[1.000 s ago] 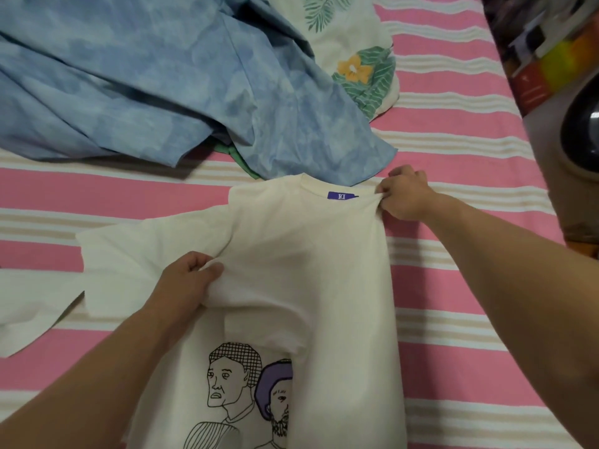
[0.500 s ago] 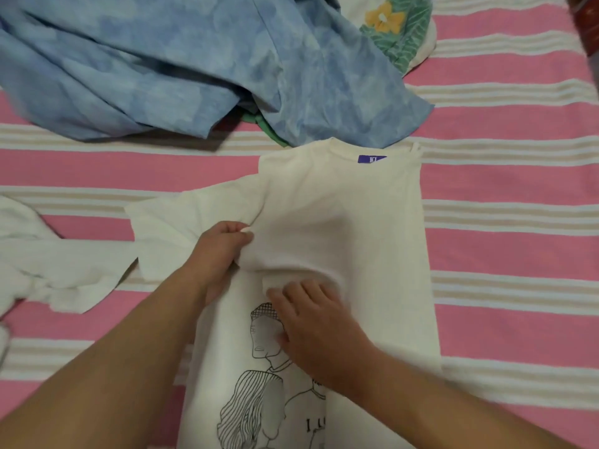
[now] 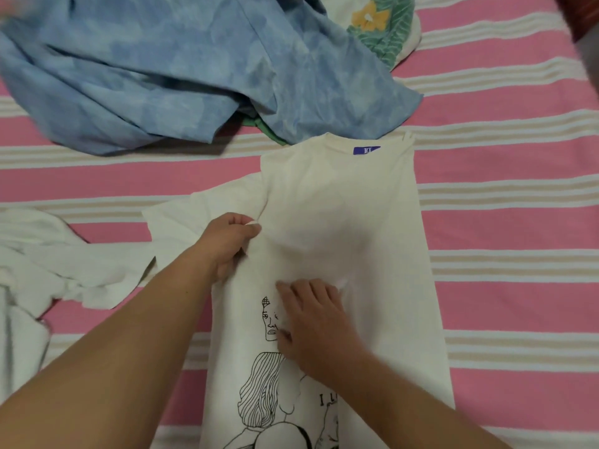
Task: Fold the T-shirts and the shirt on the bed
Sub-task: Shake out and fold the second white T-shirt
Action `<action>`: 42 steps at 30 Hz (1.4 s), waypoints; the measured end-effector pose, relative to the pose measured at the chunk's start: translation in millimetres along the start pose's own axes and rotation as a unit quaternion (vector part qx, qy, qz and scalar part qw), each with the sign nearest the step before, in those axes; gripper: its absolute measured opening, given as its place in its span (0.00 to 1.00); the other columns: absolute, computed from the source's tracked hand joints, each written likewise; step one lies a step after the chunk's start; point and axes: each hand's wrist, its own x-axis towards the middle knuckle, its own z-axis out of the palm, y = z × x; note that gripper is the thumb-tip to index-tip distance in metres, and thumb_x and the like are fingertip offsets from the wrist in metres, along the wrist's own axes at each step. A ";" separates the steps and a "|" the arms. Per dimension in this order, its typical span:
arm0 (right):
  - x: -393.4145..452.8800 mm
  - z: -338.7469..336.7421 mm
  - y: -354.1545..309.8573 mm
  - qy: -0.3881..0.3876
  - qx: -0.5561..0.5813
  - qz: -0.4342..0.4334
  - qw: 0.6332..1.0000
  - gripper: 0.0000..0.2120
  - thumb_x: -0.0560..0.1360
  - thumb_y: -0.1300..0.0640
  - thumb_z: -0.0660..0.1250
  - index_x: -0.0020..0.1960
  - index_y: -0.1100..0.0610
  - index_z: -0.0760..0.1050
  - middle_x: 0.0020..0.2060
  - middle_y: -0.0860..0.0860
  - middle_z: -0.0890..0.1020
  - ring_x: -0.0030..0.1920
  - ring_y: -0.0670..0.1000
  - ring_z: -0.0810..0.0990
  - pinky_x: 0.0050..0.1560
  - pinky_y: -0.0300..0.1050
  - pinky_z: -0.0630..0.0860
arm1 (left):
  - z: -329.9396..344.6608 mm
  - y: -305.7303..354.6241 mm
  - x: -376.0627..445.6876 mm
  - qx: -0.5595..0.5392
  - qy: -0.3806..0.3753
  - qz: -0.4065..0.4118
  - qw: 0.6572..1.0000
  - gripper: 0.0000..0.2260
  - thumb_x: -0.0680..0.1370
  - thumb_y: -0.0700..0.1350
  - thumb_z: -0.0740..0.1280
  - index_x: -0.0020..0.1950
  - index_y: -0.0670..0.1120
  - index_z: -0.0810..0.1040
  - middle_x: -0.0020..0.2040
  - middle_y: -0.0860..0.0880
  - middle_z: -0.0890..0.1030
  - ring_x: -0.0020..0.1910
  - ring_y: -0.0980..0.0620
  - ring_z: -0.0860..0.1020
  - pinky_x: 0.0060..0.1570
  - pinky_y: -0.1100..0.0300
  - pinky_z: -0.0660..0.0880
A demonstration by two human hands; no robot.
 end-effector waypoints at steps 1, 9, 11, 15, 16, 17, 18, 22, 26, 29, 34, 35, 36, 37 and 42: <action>3.0 1.9 -0.9 0.003 -0.011 0.007 1.000 0.28 0.70 0.46 0.67 0.67 0.57 0.72 0.55 0.53 0.77 0.55 0.57 0.74 0.59 0.54 0.73 | -1.0 -0.1 -1.4 0.006 0.009 0.003 1.000 0.05 0.77 0.36 0.72 0.48 0.43 0.77 0.39 0.44 0.81 0.34 0.48 0.79 0.39 0.55 0.78; 11.1 -39.9 4.9 0.182 0.231 0.127 0.947 0.07 0.72 0.61 0.64 0.49 0.53 0.77 0.39 0.46 0.76 0.38 0.48 0.76 0.40 0.41 0.74 | 31.7 70.8 -37.5 0.054 0.014 0.089 0.995 0.07 0.78 0.34 0.69 0.49 0.46 0.76 0.44 0.42 0.80 0.34 0.48 0.78 0.33 0.59 0.76; 3.7 -68.1 26.7 0.234 0.426 0.278 0.828 0.04 0.76 0.59 0.63 0.47 0.53 0.76 0.34 0.44 0.74 0.34 0.44 0.72 0.38 0.39 0.69 | 69.9 105.4 -45.8 -0.018 -0.038 0.126 0.991 0.05 0.81 0.37 0.66 0.50 0.47 0.75 0.46 0.44 0.78 0.37 0.48 0.79 0.36 0.58 0.74; -19.0 -69.0 88.4 0.217 0.610 0.445 0.619 0.08 0.71 0.52 0.71 0.49 0.51 0.78 0.39 0.47 0.83 0.38 0.48 0.81 0.45 0.52 0.81 | 135.4 112.5 -38.1 0.225 -0.046 0.259 0.938 0.11 0.81 0.42 0.66 0.64 0.49 0.77 0.54 0.51 0.78 0.48 0.53 0.77 0.45 0.63 0.72; -21.4 -63.2 102.5 0.197 0.639 0.465 0.581 0.17 0.68 0.46 0.73 0.53 0.51 0.79 0.43 0.49 0.85 0.43 0.51 0.85 0.50 0.56 0.83 | 149.1 106.7 -31.1 0.356 -0.047 0.292 0.886 0.15 0.81 0.42 0.66 0.68 0.49 0.76 0.59 0.50 0.78 0.54 0.52 0.77 0.51 0.62 0.74; -22.3 -58.4 113.2 0.188 0.659 0.477 0.550 0.22 0.65 0.44 0.75 0.55 0.52 0.79 0.45 0.51 0.86 0.46 0.55 0.86 0.53 0.60 0.83 | 162.8 100.1 -23.3 0.474 -0.054 0.318 0.819 0.18 0.81 0.44 0.66 0.71 0.49 0.74 0.65 0.48 0.77 0.61 0.48 0.76 0.59 0.57 0.73; -22.7 -53.6 121.2 0.184 0.668 0.487 0.531 0.21 0.66 0.45 0.76 0.55 0.54 0.80 0.46 0.53 0.87 0.47 0.57 0.86 0.53 0.61 0.82 | 175.6 94.6 -16.4 0.560 -0.062 0.334 0.756 0.19 0.81 0.45 0.65 0.73 0.50 0.73 0.68 0.47 0.75 0.66 0.45 0.73 0.64 0.52 0.71; -16.1 -41.0 137.0 0.202 0.646 0.504 0.537 0.04 0.76 0.62 0.72 0.50 0.59 0.80 0.43 0.57 0.86 0.41 0.54 0.86 0.48 0.56 0.85 | 219.2 86.0 -0.6 0.658 -0.052 0.366 0.656 0.14 0.81 0.51 0.63 0.65 0.52 0.76 0.61 0.47 0.78 0.64 0.41 0.73 0.58 0.48 0.67; -16.0 -43.5 140.6 0.206 0.635 0.513 0.540 0.09 0.76 0.68 0.69 0.41 0.57 0.79 0.36 0.56 0.84 0.36 0.54 0.84 0.45 0.57 0.85 | 231.3 81.0 7.0 0.661 -0.024 0.337 0.670 0.10 0.81 0.50 0.64 0.61 0.52 0.78 0.56 0.49 0.80 0.62 0.43 0.74 0.60 0.48 0.63; -23.3 -47.3 140.1 0.209 0.583 0.510 0.597 0.08 0.77 0.64 0.69 0.42 0.53 0.77 0.34 0.51 0.83 0.35 0.53 0.84 0.45 0.59 0.84 | 235.1 82.0 6.4 0.581 -0.021 0.350 0.734 0.03 0.80 0.48 0.66 0.51 0.53 0.79 0.49 0.53 0.82 0.57 0.46 0.76 0.56 0.52 0.62; -32.8 -56.3 141.7 0.215 0.423 0.503 0.722 0.06 0.76 0.58 0.70 0.48 0.50 0.74 0.44 0.46 0.80 0.44 0.51 0.80 0.49 0.47 0.76 | 232.2 80.2 -0.8 0.607 -0.005 0.332 0.722 0.14 0.80 0.54 0.67 0.64 0.54 0.76 0.63 0.49 0.76 0.64 0.43 0.70 0.63 0.48 0.65; -33.1 -61.0 141.6 0.231 0.364 0.492 0.756 0.09 0.75 0.59 0.71 0.51 0.50 0.74 0.46 0.46 0.76 0.45 0.50 0.75 0.48 0.44 0.70 | 228.5 77.9 -0.7 0.613 0.034 0.340 0.712 0.16 0.81 0.53 0.65 0.67 0.51 0.74 0.65 0.46 0.74 0.65 0.41 0.70 0.63 0.47 0.66; -30.2 -67.7 142.9 0.251 0.321 0.479 0.778 0.11 0.74 0.60 0.72 0.53 0.51 0.74 0.48 0.47 0.74 0.45 0.49 0.71 0.46 0.43 0.65 | 223.7 77.3 0.2 0.601 0.076 0.346 0.716 0.16 0.81 0.52 0.63 0.68 0.49 0.73 0.65 0.44 0.73 0.65 0.40 0.69 0.62 0.46 0.67; -24.3 -75.4 145.2 0.262 0.300 0.464 0.791 0.11 0.73 0.61 0.71 0.54 0.52 0.75 0.49 0.48 0.72 0.45 0.49 0.69 0.45 0.43 0.63 | 218.0 77.6 2.8 0.581 0.108 0.346 0.729 0.16 0.82 0.51 0.62 0.68 0.47 0.73 0.65 0.43 0.73 0.64 0.39 0.70 0.61 0.45 0.68; 50.6 -101.6 196.6 0.240 0.308 0.334 0.858 0.17 0.76 0.69 0.60 0.59 0.53 0.78 0.51 0.50 0.72 0.52 0.54 0.76 0.50 0.44 0.69 | 187.8 78.7 37.4 0.489 0.075 0.281 0.822 0.12 0.81 0.52 0.64 0.60 0.47 0.77 0.58 0.43 0.79 0.58 0.39 0.76 0.60 0.45 0.74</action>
